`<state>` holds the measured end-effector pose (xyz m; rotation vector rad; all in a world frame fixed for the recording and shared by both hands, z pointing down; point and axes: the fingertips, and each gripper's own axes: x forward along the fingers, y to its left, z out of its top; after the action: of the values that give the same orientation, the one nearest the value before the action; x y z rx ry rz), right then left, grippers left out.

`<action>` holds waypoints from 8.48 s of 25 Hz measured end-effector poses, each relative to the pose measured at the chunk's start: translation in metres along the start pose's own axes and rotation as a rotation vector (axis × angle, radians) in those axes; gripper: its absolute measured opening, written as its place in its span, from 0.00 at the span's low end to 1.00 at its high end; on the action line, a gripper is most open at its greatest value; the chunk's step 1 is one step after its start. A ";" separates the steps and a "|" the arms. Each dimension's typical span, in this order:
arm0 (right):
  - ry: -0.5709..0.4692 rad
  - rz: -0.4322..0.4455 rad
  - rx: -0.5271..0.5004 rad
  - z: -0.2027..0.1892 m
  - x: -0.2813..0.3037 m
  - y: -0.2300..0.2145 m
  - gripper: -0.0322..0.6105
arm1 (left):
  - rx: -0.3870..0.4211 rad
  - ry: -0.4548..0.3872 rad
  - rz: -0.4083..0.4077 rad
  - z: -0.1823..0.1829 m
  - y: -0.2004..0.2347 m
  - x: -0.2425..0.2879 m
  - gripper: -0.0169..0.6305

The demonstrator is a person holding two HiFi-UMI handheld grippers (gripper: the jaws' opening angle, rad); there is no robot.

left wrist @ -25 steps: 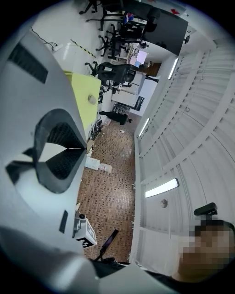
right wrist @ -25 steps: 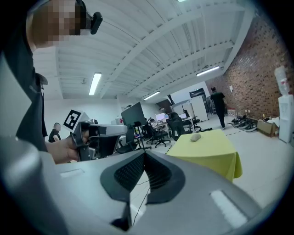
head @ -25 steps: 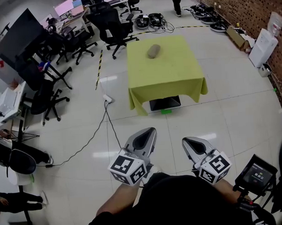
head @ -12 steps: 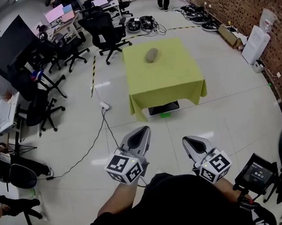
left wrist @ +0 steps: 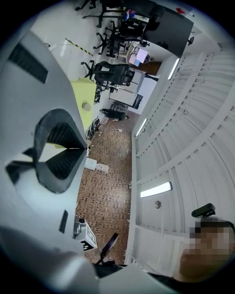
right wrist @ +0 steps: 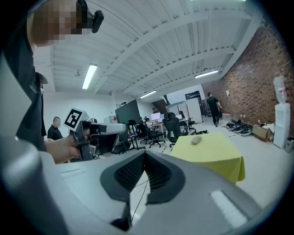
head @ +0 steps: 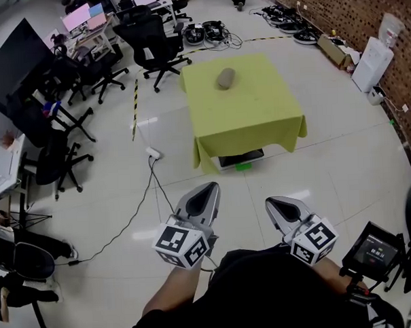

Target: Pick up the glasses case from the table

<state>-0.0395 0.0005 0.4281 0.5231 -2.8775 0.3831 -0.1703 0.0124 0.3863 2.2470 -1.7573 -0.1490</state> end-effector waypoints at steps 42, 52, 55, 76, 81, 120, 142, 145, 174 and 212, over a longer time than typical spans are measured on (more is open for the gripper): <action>-0.031 0.126 0.006 0.036 0.045 -0.098 0.05 | 0.022 0.012 0.071 0.006 0.003 0.101 0.04; -0.037 0.162 0.016 0.060 0.044 -0.150 0.05 | 0.029 0.016 0.110 0.020 -0.006 0.155 0.04; -0.041 0.167 0.022 0.067 0.039 -0.171 0.05 | 0.034 0.017 0.117 0.022 -0.012 0.176 0.04; -0.050 0.204 0.011 0.066 0.016 -0.244 0.05 | 0.105 0.024 0.136 0.013 -0.052 0.245 0.04; -0.053 0.227 0.011 0.055 0.013 -0.240 0.05 | 0.107 0.023 0.150 0.002 -0.056 0.239 0.04; -0.017 0.253 0.111 0.073 0.105 -0.256 0.05 | 0.057 0.083 0.196 0.029 0.033 0.264 0.04; 0.014 0.125 0.033 0.107 0.209 -0.237 0.05 | 0.031 0.023 0.103 0.070 0.153 0.261 0.04; 0.010 0.101 0.030 0.111 0.222 -0.231 0.05 | 0.047 0.026 0.084 0.076 0.166 0.259 0.04; 0.035 -0.016 0.022 0.110 0.283 -0.211 0.05 | 0.034 0.069 -0.034 0.076 0.243 0.264 0.04; 0.206 0.173 0.154 0.076 0.390 -0.470 0.05 | 0.091 0.447 0.272 -0.066 0.379 0.555 0.25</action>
<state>-0.2354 -0.5705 0.5484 0.2414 -2.7139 0.6491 -0.3666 -0.5945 0.6080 1.8772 -1.8121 0.4603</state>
